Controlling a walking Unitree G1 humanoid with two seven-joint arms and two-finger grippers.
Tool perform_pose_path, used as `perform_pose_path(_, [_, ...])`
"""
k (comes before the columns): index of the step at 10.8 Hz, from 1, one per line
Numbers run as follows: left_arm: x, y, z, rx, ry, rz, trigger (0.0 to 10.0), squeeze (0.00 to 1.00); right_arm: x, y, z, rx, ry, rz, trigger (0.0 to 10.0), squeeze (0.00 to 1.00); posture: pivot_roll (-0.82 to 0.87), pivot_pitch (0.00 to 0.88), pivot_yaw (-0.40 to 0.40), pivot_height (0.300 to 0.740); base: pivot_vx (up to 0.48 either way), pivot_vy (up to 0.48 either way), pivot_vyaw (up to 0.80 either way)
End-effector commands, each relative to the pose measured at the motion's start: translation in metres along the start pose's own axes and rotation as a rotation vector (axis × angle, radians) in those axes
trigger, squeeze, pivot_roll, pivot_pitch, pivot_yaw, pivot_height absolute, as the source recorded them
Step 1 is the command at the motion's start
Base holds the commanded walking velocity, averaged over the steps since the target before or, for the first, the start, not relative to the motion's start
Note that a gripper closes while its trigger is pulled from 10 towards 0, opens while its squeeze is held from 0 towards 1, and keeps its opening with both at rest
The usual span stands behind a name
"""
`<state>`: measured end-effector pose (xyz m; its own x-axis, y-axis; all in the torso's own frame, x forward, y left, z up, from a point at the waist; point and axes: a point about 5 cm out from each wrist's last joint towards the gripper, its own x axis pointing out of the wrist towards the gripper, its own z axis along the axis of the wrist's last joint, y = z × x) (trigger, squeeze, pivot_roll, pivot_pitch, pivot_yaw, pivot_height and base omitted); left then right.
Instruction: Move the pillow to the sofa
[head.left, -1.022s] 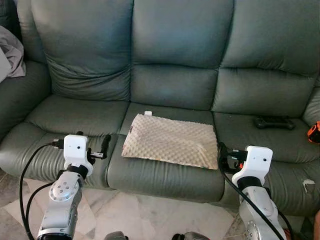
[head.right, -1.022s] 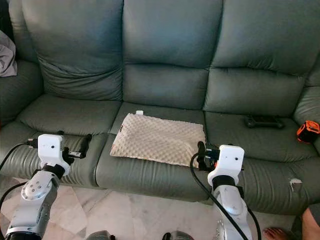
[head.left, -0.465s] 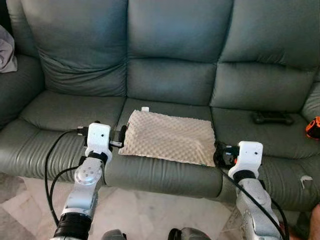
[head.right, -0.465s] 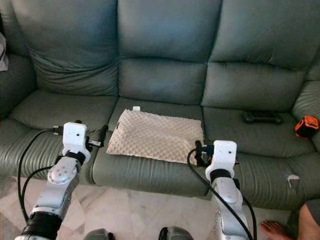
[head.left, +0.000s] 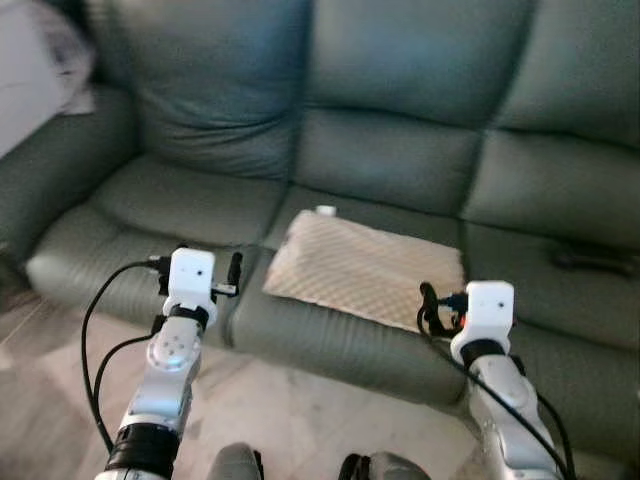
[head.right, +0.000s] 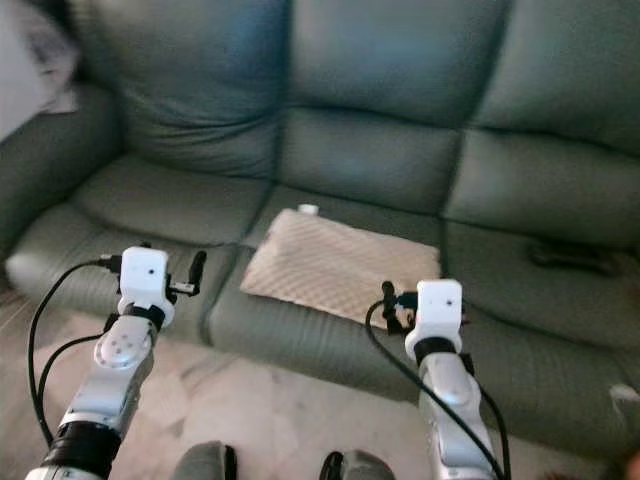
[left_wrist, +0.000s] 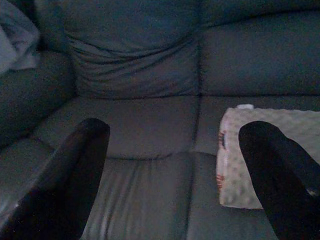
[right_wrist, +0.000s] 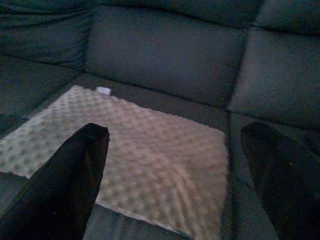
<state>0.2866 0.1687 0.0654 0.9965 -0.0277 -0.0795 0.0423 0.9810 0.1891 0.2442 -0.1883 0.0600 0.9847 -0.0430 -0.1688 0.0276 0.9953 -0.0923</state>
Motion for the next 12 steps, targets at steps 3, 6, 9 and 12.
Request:
perform_pose_path(3, [0.008,0.005,0.000,-0.008,0.010,0.042,10.0,0.00,-0.001,0.001,-0.005,0.029,0.019,0.007,10.0,0.00,-0.11,0.090,-0.017,0.740,0.000,0.000,0.80])
perform_pose_path(6, [0.011,0.002,-0.001,-0.003,0.011,0.044,10.0,0.00,-0.003,0.006,-0.001,0.043,-0.011,0.051,10.0,0.00,-0.13,0.102,-0.005,0.740,0.000,0.393,0.80])
perform_pose_path(9, [0.013,0.001,0.000,-0.006,0.007,0.054,10.0,0.00,-0.002,0.010,0.003,0.053,-0.031,0.082,10.0,0.00,-0.12,0.100,-0.012,0.740,0.000,0.424,0.80])
perform_pose_path(12, [0.012,0.002,-0.002,-0.009,0.016,0.072,10.0,0.00,0.001,0.012,0.004,0.046,-0.037,0.110,10.0,0.00,-0.11,0.096,-0.022,0.740,0.000,0.477,0.80])
